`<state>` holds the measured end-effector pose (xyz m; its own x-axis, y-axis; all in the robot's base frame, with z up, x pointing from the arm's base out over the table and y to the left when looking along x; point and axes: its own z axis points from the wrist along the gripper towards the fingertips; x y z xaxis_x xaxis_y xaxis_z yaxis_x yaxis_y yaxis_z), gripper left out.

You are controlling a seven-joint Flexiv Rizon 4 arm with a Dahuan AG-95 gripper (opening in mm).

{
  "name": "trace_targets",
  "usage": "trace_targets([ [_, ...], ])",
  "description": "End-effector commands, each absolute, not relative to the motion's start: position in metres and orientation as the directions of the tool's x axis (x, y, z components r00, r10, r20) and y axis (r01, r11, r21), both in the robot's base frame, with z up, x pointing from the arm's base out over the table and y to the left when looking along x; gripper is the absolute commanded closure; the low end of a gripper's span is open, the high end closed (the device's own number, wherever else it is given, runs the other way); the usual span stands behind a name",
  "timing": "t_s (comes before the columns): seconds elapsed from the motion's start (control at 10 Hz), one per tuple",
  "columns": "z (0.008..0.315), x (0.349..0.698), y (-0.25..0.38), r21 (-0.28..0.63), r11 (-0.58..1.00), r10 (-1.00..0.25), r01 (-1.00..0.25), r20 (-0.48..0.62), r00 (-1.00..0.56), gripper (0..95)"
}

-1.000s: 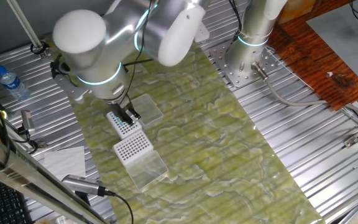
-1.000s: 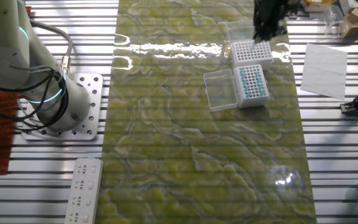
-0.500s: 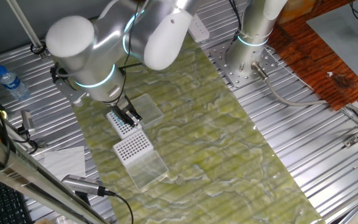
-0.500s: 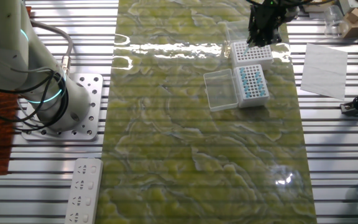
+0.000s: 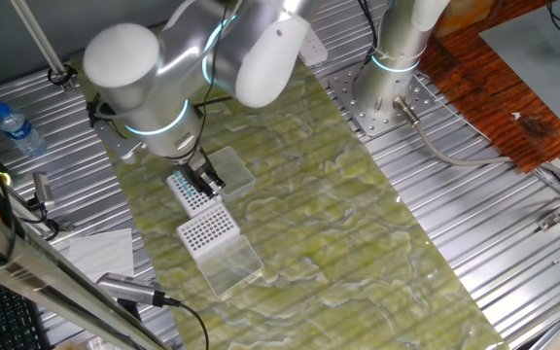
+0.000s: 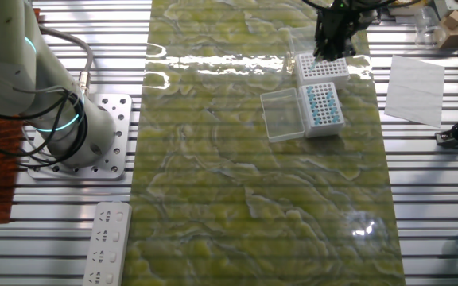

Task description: Transfer all medium pipette tips from one holder to another

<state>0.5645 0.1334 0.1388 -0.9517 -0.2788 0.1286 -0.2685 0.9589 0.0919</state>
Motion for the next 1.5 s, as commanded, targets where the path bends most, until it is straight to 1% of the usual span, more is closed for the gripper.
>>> trace_targets([
  [0.1, 0.1383, 0.5628, 0.1337, 0.091, 0.96, -0.275, -0.265, 0.126, -0.953, 95.0],
  [0.9, 0.1321, 0.5641, 0.1328, 0.119, 0.965, -0.25, -0.235, 0.137, -0.958, 95.0],
  [1.5, 0.132, 0.5641, 0.1328, 0.11, 0.967, -0.246, -0.231, 0.151, -0.957, 95.0],
])
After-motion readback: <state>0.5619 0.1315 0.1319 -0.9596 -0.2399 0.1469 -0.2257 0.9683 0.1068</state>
